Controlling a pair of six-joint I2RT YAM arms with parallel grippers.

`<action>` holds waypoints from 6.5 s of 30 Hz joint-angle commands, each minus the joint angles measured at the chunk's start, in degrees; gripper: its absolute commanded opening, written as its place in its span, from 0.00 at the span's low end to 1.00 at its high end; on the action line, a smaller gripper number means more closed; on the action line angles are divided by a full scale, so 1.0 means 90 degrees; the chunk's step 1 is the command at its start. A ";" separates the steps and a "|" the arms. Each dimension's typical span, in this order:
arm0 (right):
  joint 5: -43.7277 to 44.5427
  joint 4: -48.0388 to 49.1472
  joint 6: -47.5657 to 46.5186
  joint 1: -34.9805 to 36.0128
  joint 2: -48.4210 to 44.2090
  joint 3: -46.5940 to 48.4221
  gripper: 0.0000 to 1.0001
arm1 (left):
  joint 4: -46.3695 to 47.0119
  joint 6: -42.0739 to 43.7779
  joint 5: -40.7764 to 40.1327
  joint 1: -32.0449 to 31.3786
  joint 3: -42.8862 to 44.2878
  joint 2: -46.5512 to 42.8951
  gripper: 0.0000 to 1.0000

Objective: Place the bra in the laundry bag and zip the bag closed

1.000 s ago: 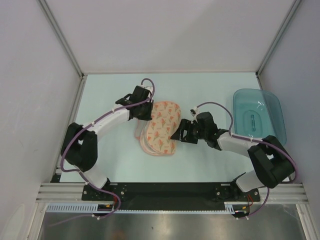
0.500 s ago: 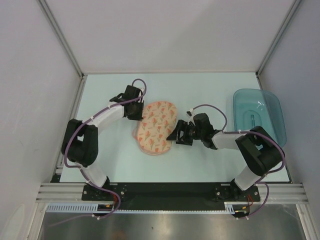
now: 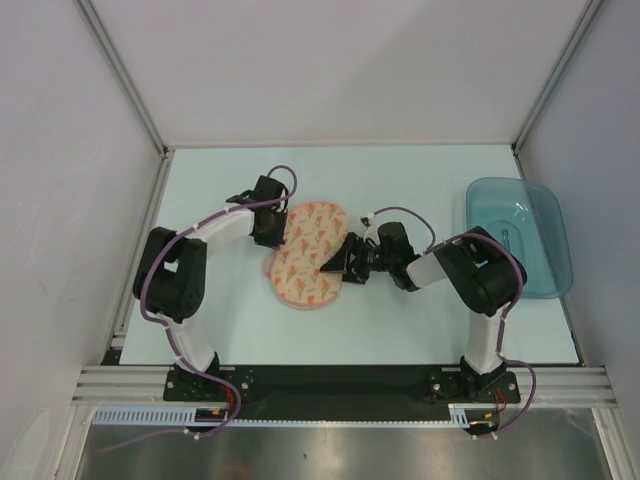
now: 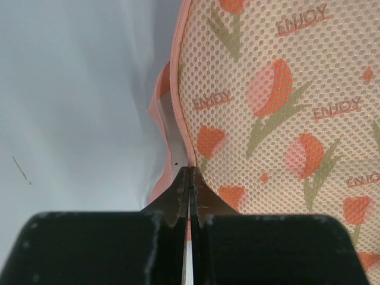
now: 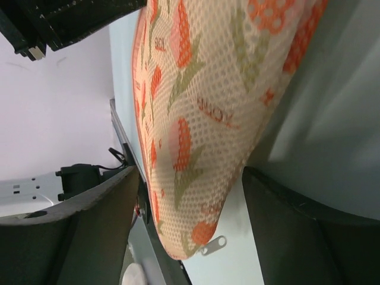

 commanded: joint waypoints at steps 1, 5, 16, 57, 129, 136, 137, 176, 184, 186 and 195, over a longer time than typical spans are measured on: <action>-0.0387 0.1221 0.0709 -0.0009 0.0543 0.0184 0.74 | -0.0061 0.0209 -0.0310 0.0057 0.0137 -0.0048 0.00; -0.0475 0.1750 0.1043 0.0010 0.0846 0.0360 0.65 | -0.0061 0.0180 -0.0320 0.0057 0.0157 -0.0058 0.00; 0.0052 0.2569 0.2224 0.0215 0.0856 0.0038 0.34 | 0.0105 -0.0279 -0.0505 -0.0429 -0.0389 -0.2084 0.63; 0.3392 -0.0830 0.3308 0.1153 -0.1234 -0.0048 0.36 | 0.6131 -0.2584 -0.2519 -0.4584 -0.6367 -0.4932 0.41; 0.1888 0.1281 0.4117 0.0547 0.0163 -0.0099 0.32 | 1.1286 -0.2994 -0.1168 -0.3869 -0.7411 -0.2558 0.58; 0.2502 0.1076 0.4773 0.0801 -0.0139 -0.0294 0.30 | 1.0653 -0.2926 -0.2212 -0.3888 -0.6982 -0.2401 0.59; 0.2542 0.1047 0.4812 0.0830 -0.0179 -0.0294 0.30 | 1.0565 -0.2926 -0.2272 -0.3888 -0.6875 -0.2382 0.58; 0.2738 0.0200 0.4316 0.0548 -0.0657 -0.0353 0.03 | 0.9189 -0.3228 -0.2175 -0.3468 -0.6874 -0.2937 0.00; 0.2211 -0.0691 0.3397 -0.0126 -0.0902 -0.0148 0.03 | 0.7831 -0.3326 -0.2165 -0.3459 -0.7274 -0.4275 0.00; 0.2123 -0.0808 0.3114 -0.0292 -0.0883 -0.0080 0.03 | 0.7655 -0.3336 -0.2273 -0.3459 -0.7391 -0.4480 0.00; 0.1009 -0.3071 0.0003 -0.0742 -0.0210 0.1813 0.10 | 0.8326 -0.2662 -0.0362 -0.3429 -0.7178 -0.4200 0.00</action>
